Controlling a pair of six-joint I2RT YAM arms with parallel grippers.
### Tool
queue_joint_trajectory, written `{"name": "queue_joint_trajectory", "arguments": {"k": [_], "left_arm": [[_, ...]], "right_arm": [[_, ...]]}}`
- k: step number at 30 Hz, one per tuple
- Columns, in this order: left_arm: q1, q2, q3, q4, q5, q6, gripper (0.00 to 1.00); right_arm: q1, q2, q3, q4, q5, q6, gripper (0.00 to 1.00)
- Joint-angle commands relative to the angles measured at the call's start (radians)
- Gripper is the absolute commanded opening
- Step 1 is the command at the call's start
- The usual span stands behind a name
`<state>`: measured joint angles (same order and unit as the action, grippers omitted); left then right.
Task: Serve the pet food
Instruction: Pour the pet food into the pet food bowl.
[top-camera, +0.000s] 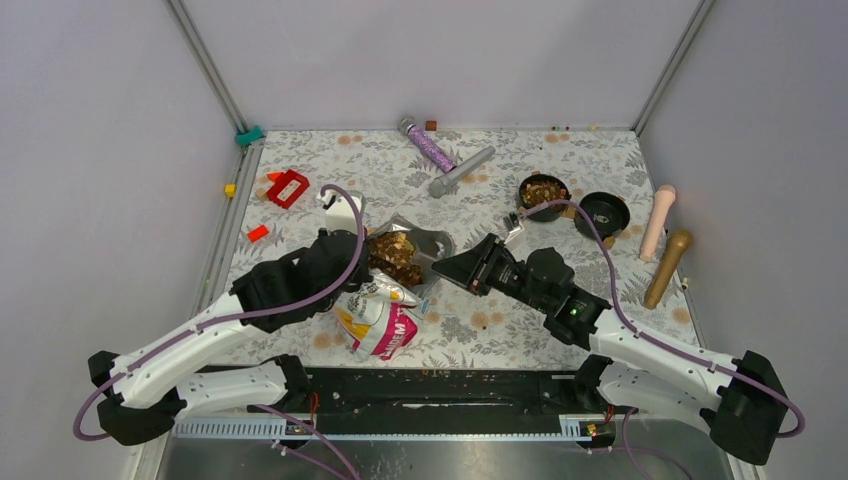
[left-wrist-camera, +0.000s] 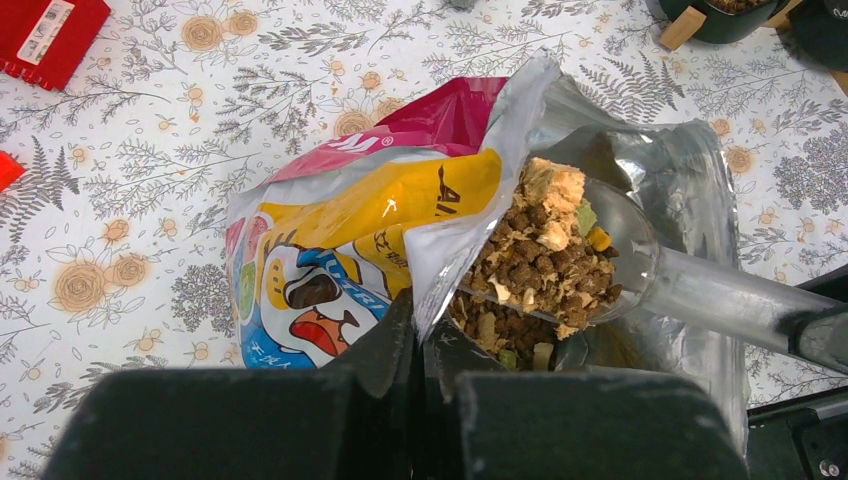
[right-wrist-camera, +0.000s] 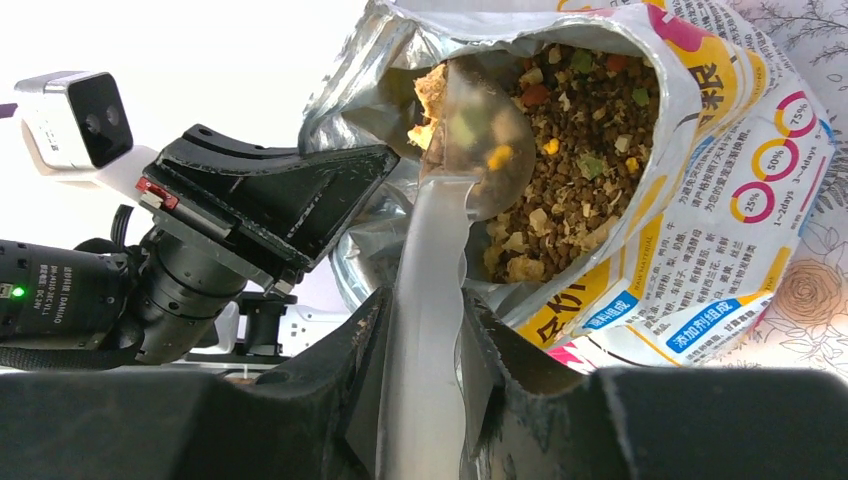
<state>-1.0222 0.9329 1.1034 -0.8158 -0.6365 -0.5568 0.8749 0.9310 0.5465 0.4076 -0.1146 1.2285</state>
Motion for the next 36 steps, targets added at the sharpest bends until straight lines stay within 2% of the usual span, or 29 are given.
{"name": "queue_joint_trajectory", "arguments": {"k": [1,5,12,29,36], "left_arm": [[-0.03,-0.051,0.041,0.137,0.029,-0.014,0.0],[-0.031,-0.054,0.04,0.136,0.025,-0.014,0.0],[-0.031,-0.057,0.037,0.136,0.01,-0.018,0.0],[-0.032,-0.047,0.033,0.136,-0.01,-0.029,0.0],[-0.031,-0.045,0.033,0.136,-0.006,-0.028,0.0]], "right_arm": [[-0.005,-0.056,0.046,0.115,0.076,-0.05,0.0],[-0.005,-0.12,0.05,-0.059,0.073,-0.08,0.0],[-0.005,-0.203,0.022,-0.189,-0.015,-0.091,0.0],[-0.005,-0.395,-0.033,-0.306,-0.014,-0.073,0.0],[-0.005,-0.452,-0.066,-0.313,0.063,-0.046,0.0]]}}
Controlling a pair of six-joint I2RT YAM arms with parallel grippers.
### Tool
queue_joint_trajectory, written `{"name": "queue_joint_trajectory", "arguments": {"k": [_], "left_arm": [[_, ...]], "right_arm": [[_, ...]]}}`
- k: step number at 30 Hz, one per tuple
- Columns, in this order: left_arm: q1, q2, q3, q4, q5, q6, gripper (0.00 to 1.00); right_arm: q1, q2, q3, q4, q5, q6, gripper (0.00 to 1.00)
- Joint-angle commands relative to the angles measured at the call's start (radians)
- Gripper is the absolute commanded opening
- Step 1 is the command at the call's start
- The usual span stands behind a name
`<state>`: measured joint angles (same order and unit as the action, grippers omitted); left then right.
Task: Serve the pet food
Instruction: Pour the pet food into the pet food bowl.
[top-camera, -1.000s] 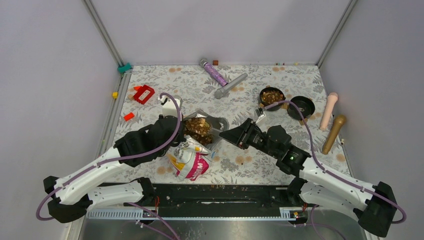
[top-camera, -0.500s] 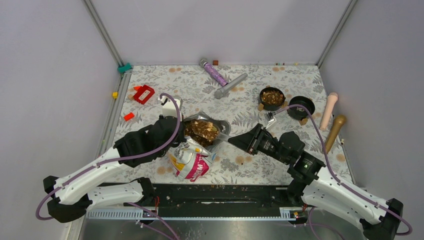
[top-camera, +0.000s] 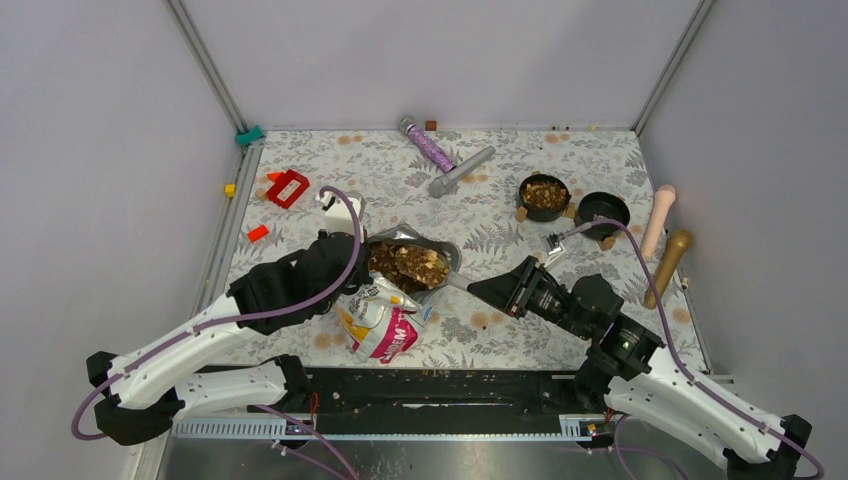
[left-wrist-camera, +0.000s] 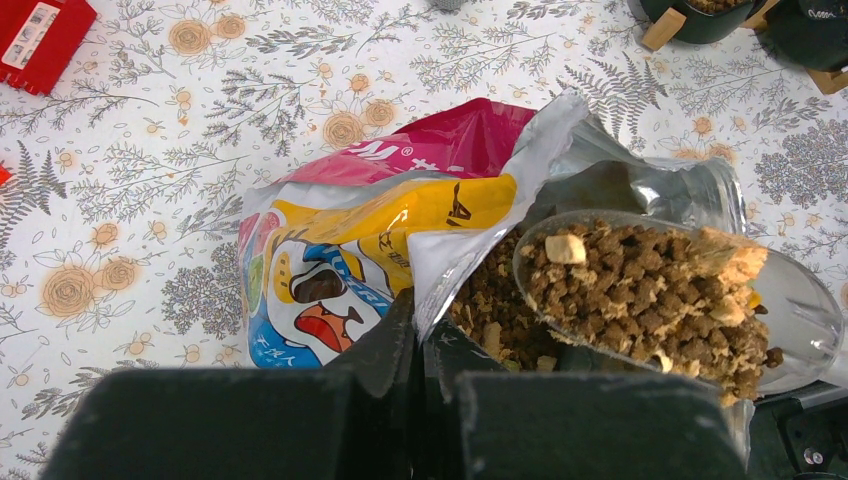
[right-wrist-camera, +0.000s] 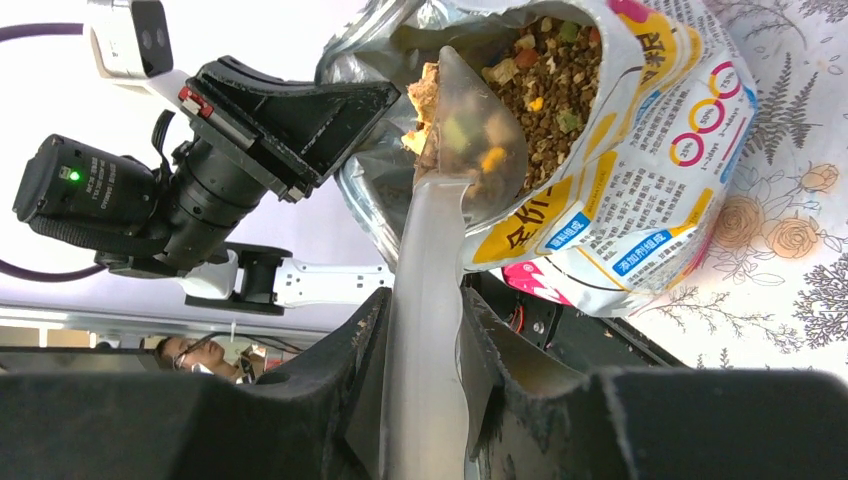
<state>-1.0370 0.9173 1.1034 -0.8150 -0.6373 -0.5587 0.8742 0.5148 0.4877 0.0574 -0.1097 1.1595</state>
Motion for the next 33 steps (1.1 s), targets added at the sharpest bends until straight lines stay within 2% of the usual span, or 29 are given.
{"name": "queue_joint_trajectory", "arguments": {"k": [1,33], "left_arm": [[-0.016,-0.03,0.032,0.135,-0.005,-0.027,0.0],[-0.016,-0.02,0.031,0.135,0.0,-0.028,0.0]], "right_arm": [[-0.004,-0.041,-0.005,0.038,0.059,0.022,0.0],[-0.004,-0.112,0.036,0.047,0.105,0.037,0.0]]}}
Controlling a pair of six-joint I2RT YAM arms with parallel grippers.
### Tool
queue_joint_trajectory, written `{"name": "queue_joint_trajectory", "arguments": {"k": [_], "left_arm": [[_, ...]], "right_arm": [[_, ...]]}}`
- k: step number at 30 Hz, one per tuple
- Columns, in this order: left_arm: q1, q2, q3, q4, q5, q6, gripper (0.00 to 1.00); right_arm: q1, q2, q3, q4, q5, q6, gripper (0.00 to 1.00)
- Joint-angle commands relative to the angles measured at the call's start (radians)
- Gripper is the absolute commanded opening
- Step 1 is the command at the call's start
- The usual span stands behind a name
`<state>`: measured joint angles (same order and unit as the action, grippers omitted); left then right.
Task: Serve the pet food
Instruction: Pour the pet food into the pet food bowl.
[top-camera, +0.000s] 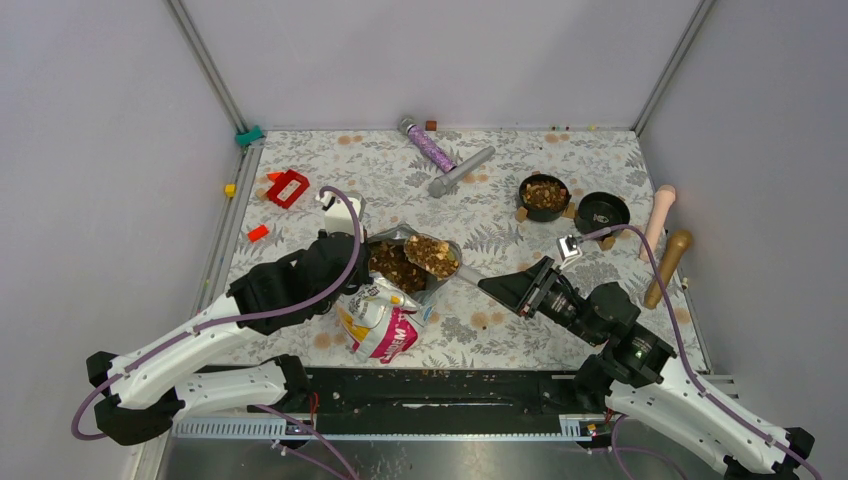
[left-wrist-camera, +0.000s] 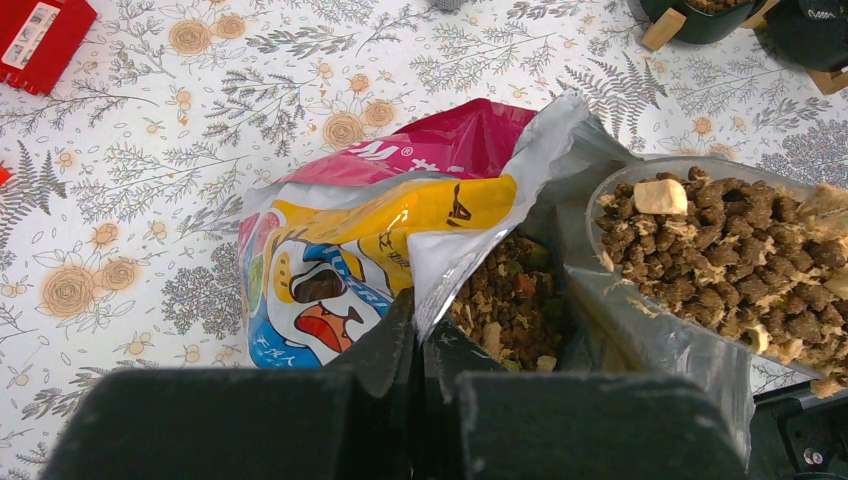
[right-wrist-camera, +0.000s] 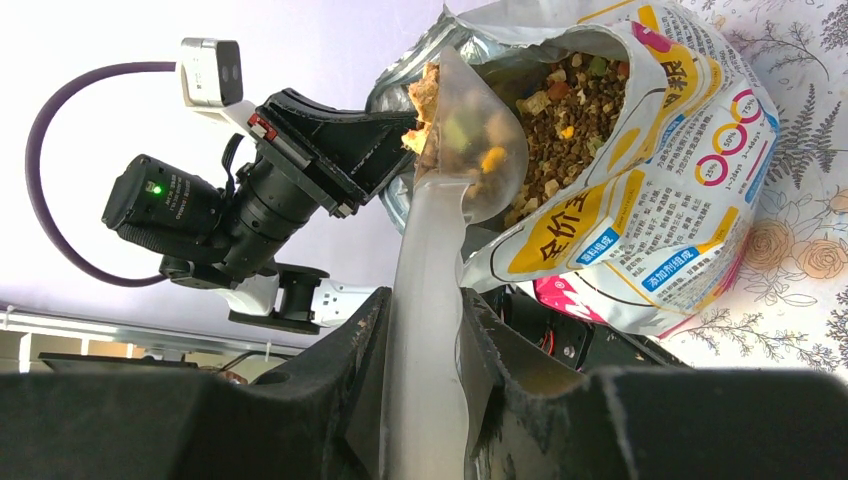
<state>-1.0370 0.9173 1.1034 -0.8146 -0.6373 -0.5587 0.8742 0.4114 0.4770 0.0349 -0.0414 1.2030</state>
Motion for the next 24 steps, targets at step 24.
{"name": "queue_joint_trajectory", "arguments": {"k": [24], "left_arm": [[-0.016,-0.013,0.032,0.136,-0.002,-0.026,0.0]], "right_arm": [[-0.005,-0.004,0.103,0.068,0.171,-0.055,0.0]]}}
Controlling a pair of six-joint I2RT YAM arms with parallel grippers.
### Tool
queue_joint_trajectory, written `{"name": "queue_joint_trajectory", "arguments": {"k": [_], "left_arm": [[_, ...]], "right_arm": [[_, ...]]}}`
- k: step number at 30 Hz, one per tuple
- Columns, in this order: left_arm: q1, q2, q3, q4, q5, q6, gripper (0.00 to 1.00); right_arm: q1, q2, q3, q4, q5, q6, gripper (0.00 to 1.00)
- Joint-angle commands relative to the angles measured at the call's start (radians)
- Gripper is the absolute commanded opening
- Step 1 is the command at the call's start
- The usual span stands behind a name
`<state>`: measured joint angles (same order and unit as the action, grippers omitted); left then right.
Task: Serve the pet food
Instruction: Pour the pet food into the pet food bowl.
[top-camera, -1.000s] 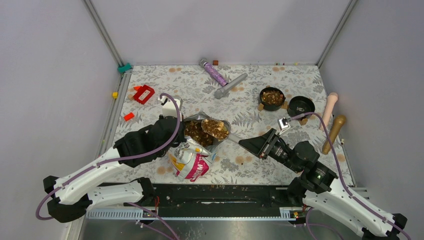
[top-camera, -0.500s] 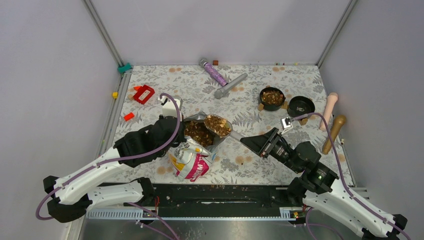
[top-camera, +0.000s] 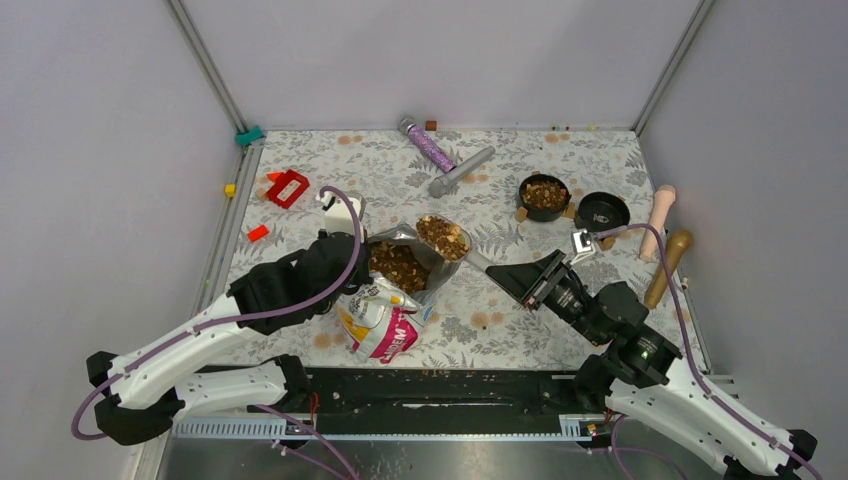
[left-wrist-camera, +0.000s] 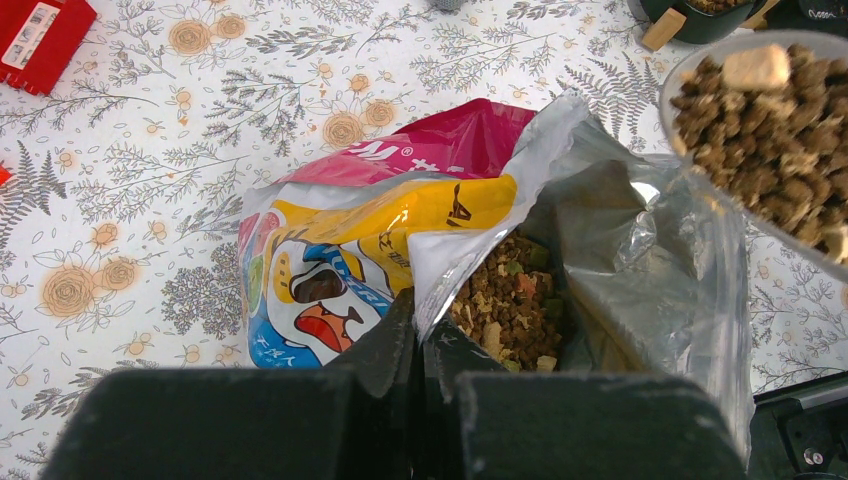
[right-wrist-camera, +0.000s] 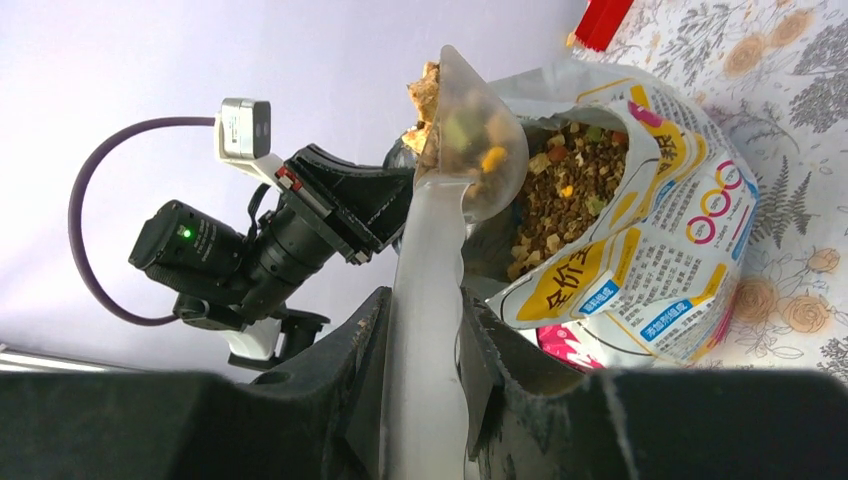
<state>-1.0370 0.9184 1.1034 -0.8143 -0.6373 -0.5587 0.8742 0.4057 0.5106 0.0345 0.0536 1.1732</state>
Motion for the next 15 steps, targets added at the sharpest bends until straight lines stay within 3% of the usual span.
{"name": "queue_joint_trajectory", "arguments": {"k": [1,15], "left_arm": [[-0.016,-0.013,0.031,0.135,-0.002,-0.027,0.0],[-0.016,-0.008,0.031,0.135,-0.004,-0.026,0.0]], "right_arm": [[-0.004,0.004,0.074,0.068,0.085,-0.03,0.0],[-0.004,0.051,0.094,0.1,0.248,-0.084,0.0]]}}
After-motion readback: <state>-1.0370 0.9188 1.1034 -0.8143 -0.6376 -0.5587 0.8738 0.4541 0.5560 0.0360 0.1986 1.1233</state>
